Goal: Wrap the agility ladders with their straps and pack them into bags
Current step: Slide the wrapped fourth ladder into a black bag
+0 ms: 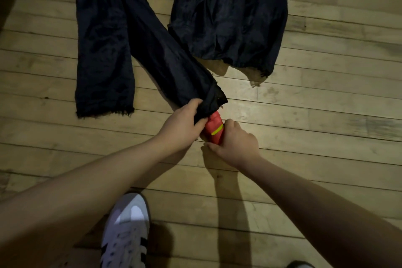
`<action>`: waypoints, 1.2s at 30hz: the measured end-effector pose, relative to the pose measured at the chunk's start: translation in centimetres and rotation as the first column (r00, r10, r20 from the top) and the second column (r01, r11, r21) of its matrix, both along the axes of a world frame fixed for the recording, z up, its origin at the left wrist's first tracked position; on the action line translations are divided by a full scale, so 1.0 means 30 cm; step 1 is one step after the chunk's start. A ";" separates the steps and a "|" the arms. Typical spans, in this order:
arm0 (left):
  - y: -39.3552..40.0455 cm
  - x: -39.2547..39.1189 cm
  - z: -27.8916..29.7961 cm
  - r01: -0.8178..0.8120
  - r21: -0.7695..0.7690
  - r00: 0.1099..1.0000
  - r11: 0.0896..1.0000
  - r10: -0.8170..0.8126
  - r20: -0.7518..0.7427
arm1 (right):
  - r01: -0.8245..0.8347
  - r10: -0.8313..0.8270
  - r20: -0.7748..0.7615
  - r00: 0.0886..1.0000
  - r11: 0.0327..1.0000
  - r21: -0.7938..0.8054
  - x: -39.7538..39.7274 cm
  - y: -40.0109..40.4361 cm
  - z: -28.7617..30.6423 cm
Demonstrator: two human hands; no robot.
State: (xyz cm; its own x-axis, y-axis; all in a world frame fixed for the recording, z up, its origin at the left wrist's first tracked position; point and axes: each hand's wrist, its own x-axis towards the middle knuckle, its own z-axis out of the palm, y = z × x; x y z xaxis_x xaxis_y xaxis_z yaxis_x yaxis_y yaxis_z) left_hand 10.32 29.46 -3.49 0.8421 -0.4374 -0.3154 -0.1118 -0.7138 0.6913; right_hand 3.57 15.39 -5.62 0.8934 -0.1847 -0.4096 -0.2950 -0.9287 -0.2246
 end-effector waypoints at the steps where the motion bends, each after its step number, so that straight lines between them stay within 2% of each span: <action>1: -0.007 -0.005 0.003 0.009 0.024 1.000 1.000 -0.010 0.015 | 0.009 -0.009 -0.023 1.000 0.999 0.034 -0.004 -0.002 0.002; 6: 0.007 -0.019 0.032 -0.051 -0.002 0.999 0.999 0.051 0.013 | 0.073 -0.082 0.026 0.996 0.963 0.259 0.018 0.016 0.015; 10: 0.049 -0.034 0.015 -0.085 -0.048 0.996 0.995 0.083 -0.035 | 0.197 -0.272 0.085 0.959 0.847 0.493 0.096 0.050 0.021; 12: 0.074 -0.038 -0.003 -0.098 0.002 0.994 0.995 0.098 -0.047 | 0.257 -0.345 0.065 0.936 0.800 0.541 0.124 0.061 0.018; 14: 0.084 -0.048 -0.019 -0.019 0.160 1.000 0.987 0.017 0.015 | 0.278 -0.381 0.107 0.918 0.812 0.513 0.136 0.057 0.019; 17: 0.062 -0.061 -0.041 0.001 0.321 0.989 0.947 -0.048 0.137 | 0.193 -0.303 0.232 0.924 0.896 0.400 0.182 0.035 0.021; 20: 0.028 -0.039 -0.063 -0.064 0.380 0.978 0.923 -0.019 0.209 | 0.106 -0.205 0.183 0.962 0.891 0.442 0.253 0.028 0.013; 24: 0.019 -0.015 -0.082 -0.061 0.384 0.983 0.921 -0.011 0.183 | 0.071 -0.175 0.158 0.972 0.856 0.512 0.302 0.040 -0.002; 28: 0.045 -0.004 -0.098 0.035 0.244 0.992 0.969 -0.063 0.107 | -0.033 -0.045 0.222 0.974 0.941 0.337 0.304 0.028 0.000; 31: 0.085 0.051 -0.087 0.061 0.199 0.992 0.978 -0.081 0.094 | -0.134 0.067 0.281 0.957 0.965 0.225 0.290 0.006 0.004; 36: 0.144 0.190 -0.047 0.065 0.177 0.991 0.982 -0.085 0.108 | -0.200 0.092 0.425 0.900 0.956 0.216 0.291 0.016 0.013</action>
